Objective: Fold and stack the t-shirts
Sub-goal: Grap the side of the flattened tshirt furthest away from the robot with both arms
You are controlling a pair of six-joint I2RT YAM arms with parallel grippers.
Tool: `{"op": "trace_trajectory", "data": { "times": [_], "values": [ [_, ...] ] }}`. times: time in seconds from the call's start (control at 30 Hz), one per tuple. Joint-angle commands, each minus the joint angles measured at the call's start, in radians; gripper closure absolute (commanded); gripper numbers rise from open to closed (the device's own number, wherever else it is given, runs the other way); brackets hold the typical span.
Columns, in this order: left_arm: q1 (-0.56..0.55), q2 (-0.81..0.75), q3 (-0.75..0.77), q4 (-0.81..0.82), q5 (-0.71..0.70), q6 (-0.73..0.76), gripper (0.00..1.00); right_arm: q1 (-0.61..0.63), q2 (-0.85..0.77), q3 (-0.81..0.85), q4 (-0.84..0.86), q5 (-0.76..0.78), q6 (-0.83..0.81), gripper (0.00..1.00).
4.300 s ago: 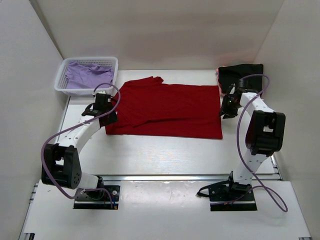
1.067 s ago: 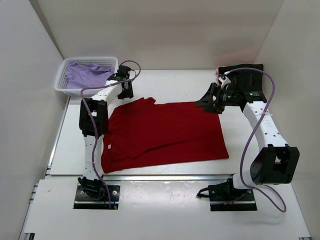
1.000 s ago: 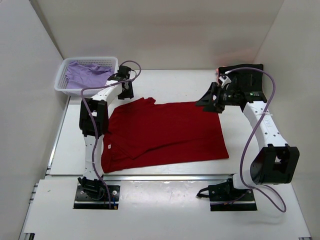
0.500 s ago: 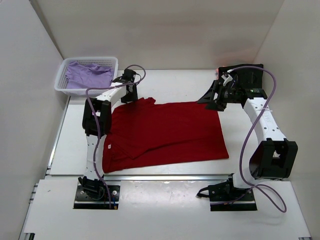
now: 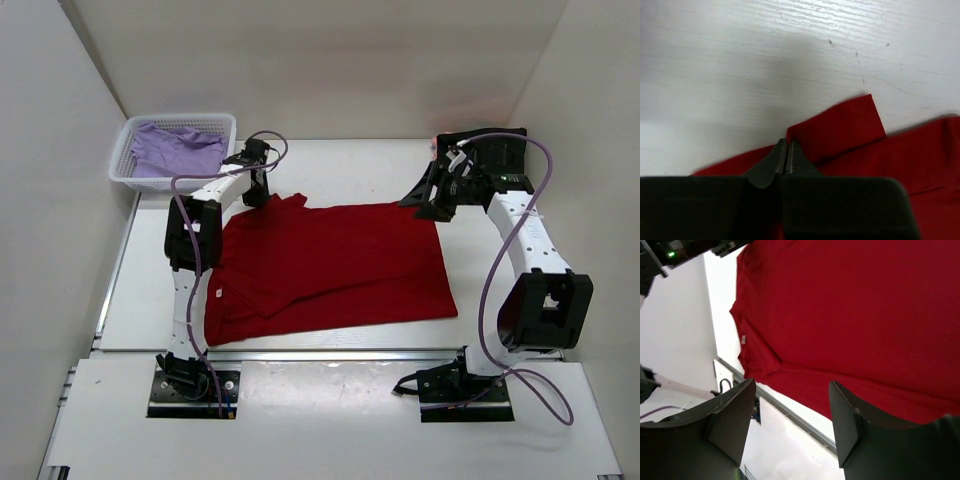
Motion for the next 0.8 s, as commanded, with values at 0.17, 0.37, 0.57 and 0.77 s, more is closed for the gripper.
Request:
{"op": "trace_trajectory", "data": {
  "times": [0.17,0.37,0.57,0.77],
  "values": [
    [0.037,-0.043,0.012,-0.042,0.042,-0.023,1.00,-0.039,0.087,0.042,0.090,0.420,0.062,0.45],
    [0.074,-0.153,0.020,-0.042,0.104,-0.074,1.00,-0.043,0.303,0.179,0.144,0.621,0.040,0.40],
    [0.064,-0.224,-0.022,-0.016,0.178,-0.078,1.00,-0.010,0.485,0.338,0.103,0.741,0.013,0.34],
    [0.045,-0.254,-0.011,-0.016,0.189,-0.101,1.00,-0.016,0.594,0.408,0.115,0.727,0.013,0.46]
  ]
}}
